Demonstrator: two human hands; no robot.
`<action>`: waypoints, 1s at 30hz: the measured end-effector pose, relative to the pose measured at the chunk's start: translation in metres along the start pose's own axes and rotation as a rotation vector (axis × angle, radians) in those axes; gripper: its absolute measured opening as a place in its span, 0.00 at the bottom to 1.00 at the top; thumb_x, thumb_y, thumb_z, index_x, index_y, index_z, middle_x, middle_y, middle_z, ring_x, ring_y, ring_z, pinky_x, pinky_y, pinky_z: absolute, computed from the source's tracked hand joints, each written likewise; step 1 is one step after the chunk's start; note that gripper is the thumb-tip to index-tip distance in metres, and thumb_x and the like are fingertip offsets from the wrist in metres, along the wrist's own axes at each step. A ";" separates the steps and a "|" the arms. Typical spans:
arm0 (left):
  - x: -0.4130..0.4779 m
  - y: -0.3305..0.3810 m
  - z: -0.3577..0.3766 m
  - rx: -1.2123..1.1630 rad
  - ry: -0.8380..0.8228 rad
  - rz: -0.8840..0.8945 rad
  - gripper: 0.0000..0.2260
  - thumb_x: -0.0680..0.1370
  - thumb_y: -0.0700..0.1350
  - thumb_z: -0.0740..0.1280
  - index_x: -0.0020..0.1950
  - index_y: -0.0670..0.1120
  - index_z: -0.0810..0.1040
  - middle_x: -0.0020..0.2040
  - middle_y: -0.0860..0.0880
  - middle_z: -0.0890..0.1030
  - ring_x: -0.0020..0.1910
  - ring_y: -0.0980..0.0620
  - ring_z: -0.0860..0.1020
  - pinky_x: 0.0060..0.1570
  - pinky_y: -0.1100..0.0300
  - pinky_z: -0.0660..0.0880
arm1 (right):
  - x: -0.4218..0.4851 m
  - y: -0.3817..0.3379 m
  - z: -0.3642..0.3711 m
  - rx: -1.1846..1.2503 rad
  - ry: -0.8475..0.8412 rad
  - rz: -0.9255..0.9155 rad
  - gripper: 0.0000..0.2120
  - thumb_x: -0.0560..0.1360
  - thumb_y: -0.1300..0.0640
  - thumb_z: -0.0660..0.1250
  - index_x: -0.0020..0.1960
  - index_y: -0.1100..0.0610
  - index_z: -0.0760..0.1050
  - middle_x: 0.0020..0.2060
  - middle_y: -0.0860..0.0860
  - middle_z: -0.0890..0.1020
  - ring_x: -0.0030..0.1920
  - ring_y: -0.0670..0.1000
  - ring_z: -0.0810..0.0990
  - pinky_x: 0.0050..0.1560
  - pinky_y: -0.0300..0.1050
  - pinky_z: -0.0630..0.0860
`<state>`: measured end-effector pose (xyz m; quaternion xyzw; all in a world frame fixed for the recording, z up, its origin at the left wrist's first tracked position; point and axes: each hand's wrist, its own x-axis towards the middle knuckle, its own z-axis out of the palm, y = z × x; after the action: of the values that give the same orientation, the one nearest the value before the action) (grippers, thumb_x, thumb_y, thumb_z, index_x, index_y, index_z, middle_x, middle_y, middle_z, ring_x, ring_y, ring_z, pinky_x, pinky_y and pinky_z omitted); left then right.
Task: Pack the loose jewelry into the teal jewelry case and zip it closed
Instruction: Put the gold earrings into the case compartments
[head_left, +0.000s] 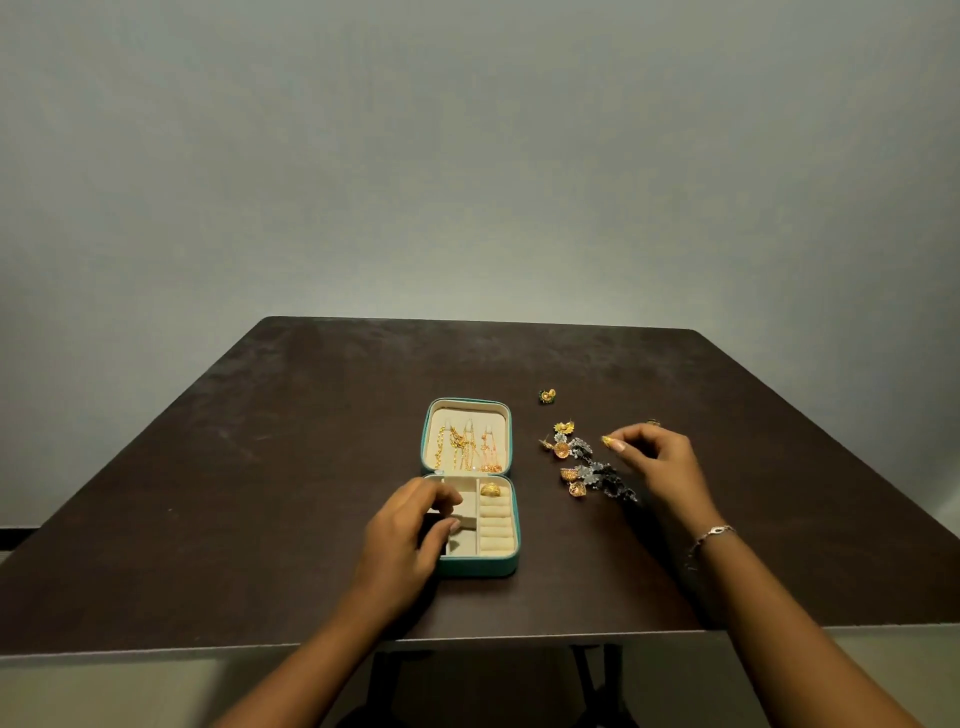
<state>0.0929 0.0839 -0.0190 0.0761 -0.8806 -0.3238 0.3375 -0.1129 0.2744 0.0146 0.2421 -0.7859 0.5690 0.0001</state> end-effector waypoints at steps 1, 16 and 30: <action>0.000 0.000 0.000 0.005 -0.001 0.004 0.06 0.73 0.36 0.69 0.46 0.46 0.77 0.44 0.54 0.77 0.46 0.59 0.74 0.41 0.69 0.72 | -0.006 -0.011 0.007 0.019 -0.065 -0.032 0.05 0.73 0.64 0.67 0.40 0.56 0.78 0.38 0.50 0.81 0.41 0.48 0.78 0.45 0.41 0.73; 0.000 0.001 0.000 0.052 -0.028 0.055 0.08 0.74 0.49 0.66 0.48 0.46 0.76 0.44 0.53 0.76 0.44 0.57 0.74 0.42 0.68 0.70 | -0.058 -0.052 0.079 -0.296 -0.489 -0.361 0.04 0.74 0.59 0.66 0.45 0.51 0.77 0.41 0.45 0.80 0.44 0.43 0.75 0.44 0.37 0.70; 0.000 0.002 0.001 0.078 -0.028 0.034 0.05 0.73 0.45 0.64 0.42 0.44 0.74 0.41 0.53 0.74 0.41 0.58 0.71 0.39 0.71 0.66 | -0.074 -0.048 0.084 -0.323 -0.340 -0.510 0.04 0.70 0.57 0.71 0.44 0.55 0.79 0.39 0.43 0.79 0.43 0.45 0.75 0.42 0.36 0.70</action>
<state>0.0920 0.0857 -0.0182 0.0697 -0.8984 -0.2844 0.3272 -0.0065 0.2162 0.0076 0.5190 -0.7688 0.3703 0.0495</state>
